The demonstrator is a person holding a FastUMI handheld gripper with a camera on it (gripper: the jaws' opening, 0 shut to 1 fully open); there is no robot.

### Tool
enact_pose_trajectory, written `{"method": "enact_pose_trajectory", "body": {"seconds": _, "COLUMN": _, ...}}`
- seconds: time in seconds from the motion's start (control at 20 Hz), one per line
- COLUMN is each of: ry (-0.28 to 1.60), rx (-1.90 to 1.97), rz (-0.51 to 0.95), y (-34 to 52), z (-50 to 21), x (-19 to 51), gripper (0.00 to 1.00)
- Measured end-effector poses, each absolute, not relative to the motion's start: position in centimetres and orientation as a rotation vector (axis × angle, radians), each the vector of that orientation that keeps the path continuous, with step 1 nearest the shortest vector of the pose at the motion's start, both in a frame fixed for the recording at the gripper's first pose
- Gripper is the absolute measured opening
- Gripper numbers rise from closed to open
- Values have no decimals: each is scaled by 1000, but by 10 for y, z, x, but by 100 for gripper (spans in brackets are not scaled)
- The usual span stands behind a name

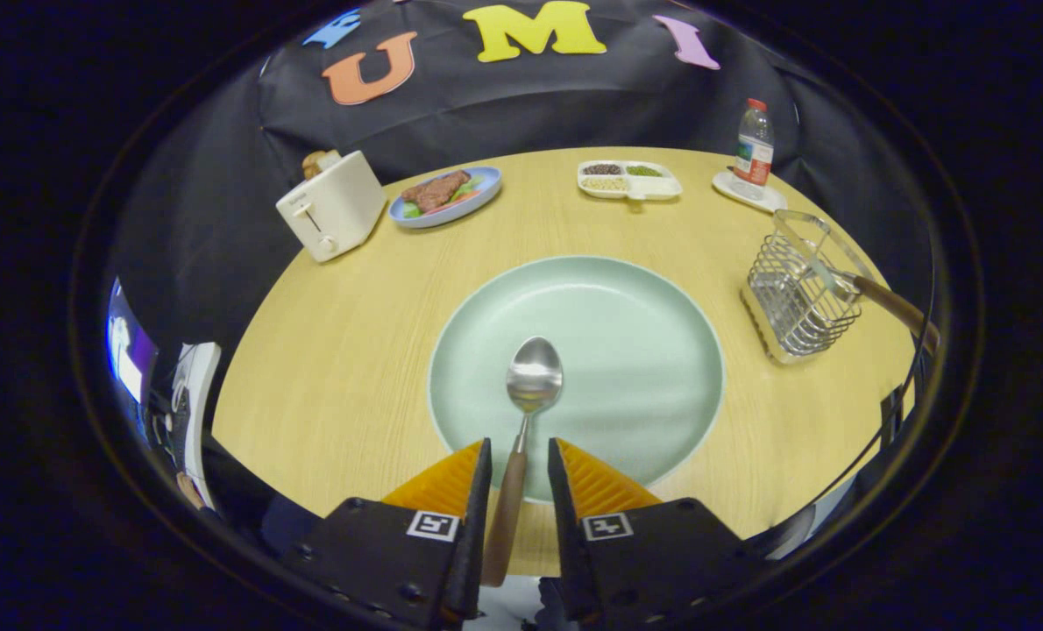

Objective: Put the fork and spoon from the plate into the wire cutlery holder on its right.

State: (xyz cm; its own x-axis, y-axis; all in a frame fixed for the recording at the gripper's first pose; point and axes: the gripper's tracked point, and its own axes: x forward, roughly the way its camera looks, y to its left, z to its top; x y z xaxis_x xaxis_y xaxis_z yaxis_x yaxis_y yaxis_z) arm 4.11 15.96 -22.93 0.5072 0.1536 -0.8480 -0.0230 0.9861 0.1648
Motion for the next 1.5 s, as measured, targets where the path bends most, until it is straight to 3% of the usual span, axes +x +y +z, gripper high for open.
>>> {"method": "enact_pose_trajectory", "body": {"seconds": 0.05, "ry": 1044, "rx": 141, "rz": 107, "y": 160, "z": -230, "x": 41, "gripper": 24}}
{"method": "enact_pose_trajectory", "body": {"seconds": 0.1, "ry": 1052, "rx": 141, "rz": 106, "y": 160, "z": -232, "x": 40, "gripper": 17}}
{"method": "enact_pose_trajectory", "body": {"seconds": 0.2, "ry": 1048, "rx": 173, "rz": 96, "y": 158, "z": -232, "x": 39, "gripper": 17}}
{"method": "enact_pose_trajectory", "body": {"seconds": 0.25, "ry": 1066, "rx": 179, "rz": 108, "y": 157, "z": -233, "x": 40, "gripper": 6}}
{"method": "enact_pose_trajectory", "body": {"seconds": 0.4, "ry": 1073, "rx": 193, "rz": 130, "y": 156, "z": -228, "x": 39, "gripper": 1}}
{"method": "enact_pose_trajectory", "body": {"seconds": 1.0, "ry": 947, "rx": 219, "rz": 192, "y": 111, "z": -123, "x": 11, "gripper": 1}}
{"method": "enact_pose_trajectory", "body": {"seconds": 1.5, "ry": 877, "rx": 242, "rz": 48, "y": -26, "z": -55, "x": 9, "gripper": 1}}
